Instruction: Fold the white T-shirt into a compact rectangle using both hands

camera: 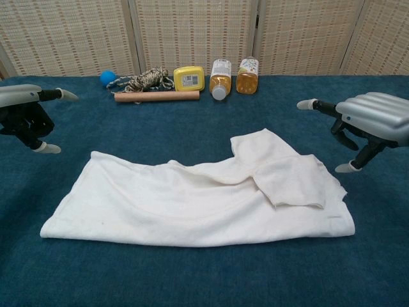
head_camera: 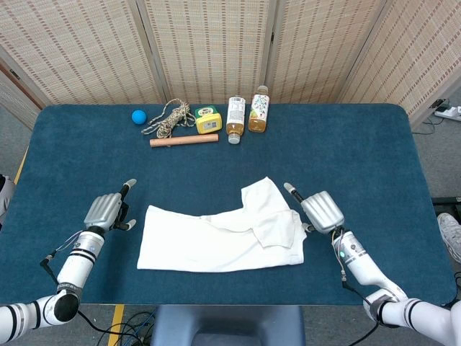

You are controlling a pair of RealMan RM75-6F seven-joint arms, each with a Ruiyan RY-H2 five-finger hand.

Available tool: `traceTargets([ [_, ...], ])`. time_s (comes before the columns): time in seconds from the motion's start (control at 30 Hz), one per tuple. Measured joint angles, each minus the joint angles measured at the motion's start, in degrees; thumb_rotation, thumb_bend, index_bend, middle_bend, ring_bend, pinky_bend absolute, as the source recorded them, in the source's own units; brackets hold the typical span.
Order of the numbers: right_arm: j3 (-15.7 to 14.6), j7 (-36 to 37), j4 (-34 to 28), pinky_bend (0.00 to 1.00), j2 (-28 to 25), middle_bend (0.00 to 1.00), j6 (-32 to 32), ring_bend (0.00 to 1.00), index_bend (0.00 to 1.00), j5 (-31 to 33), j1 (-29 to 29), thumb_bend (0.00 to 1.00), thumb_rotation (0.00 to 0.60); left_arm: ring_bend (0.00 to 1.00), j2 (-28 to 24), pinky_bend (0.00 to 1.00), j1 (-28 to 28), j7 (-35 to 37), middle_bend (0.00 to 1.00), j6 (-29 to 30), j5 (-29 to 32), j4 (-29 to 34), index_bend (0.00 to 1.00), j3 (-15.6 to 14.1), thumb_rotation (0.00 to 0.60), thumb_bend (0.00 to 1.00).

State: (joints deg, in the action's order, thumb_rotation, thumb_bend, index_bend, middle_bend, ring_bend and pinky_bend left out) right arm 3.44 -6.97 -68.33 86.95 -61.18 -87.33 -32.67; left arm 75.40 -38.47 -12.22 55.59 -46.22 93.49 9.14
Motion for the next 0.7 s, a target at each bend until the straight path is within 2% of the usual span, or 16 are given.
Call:
traceTargets([
  [0.2,-5.07,2.23,-1.03,1.00,-1.50,0.81,-2.19,0.90,0.30,-7.16,0.34,0.20,0.600,0.78,-0.52,0.93,0.59,0.55,0.85,-0.45,-0.26,-0.14,0.00,-0.06,0.600,0.30],
  [0.3,-6.65,2.88,0.15,1.00,-1.18,0.81,-2.59,0.90,0.32,-9.24,0.20,0.21,0.600,0.78,-0.66,0.93,0.82,0.83,0.85,-0.70,-0.18,-0.30,0.00,-0.08,0.600,0.31],
  [0.7,-8.25,2.49,4.60,1.00,1.60,0.82,-1.54,0.91,0.38,-11.00,-0.70,0.27,0.600,0.78,-0.65,0.93,1.46,1.79,0.85,-1.40,-0.01,-1.05,0.00,0.03,0.600,0.31],
])
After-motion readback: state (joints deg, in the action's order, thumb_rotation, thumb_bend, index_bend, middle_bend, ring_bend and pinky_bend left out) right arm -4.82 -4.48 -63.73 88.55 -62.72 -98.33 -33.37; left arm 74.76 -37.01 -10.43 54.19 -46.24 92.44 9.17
